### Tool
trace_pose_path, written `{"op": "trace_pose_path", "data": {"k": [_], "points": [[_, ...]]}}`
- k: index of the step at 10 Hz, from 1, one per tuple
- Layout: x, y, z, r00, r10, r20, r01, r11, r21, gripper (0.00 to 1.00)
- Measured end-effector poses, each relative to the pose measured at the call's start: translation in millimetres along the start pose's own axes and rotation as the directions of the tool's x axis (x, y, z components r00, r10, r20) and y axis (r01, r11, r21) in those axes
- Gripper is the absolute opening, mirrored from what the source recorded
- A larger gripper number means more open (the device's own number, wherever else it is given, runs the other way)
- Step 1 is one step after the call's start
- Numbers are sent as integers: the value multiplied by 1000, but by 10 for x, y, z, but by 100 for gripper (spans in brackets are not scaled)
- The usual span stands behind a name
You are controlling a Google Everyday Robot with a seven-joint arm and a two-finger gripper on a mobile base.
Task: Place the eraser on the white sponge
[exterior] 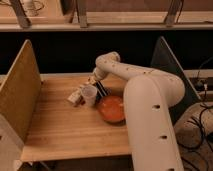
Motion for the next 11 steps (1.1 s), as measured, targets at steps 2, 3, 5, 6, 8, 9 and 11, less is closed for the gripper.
{"op": "trace_pose_path", "data": {"k": [2,3,5,6,8,9,11], "points": [[0,0,0,1000,-1,0,1,1000,0,9],[1,0,1,1000,-1,0,1,1000,0,18],[4,-4,0,1000,0,0,0,1000,0,36],[5,-7,-1,1000,0,0,0,1000,0,49],[7,-5,1,1000,0,0,0,1000,0,68],[16,-4,11,1000,0,-2,0,1000,-1,77],[14,-5,9,1000,0,-1,0,1000,-1,80]]}}
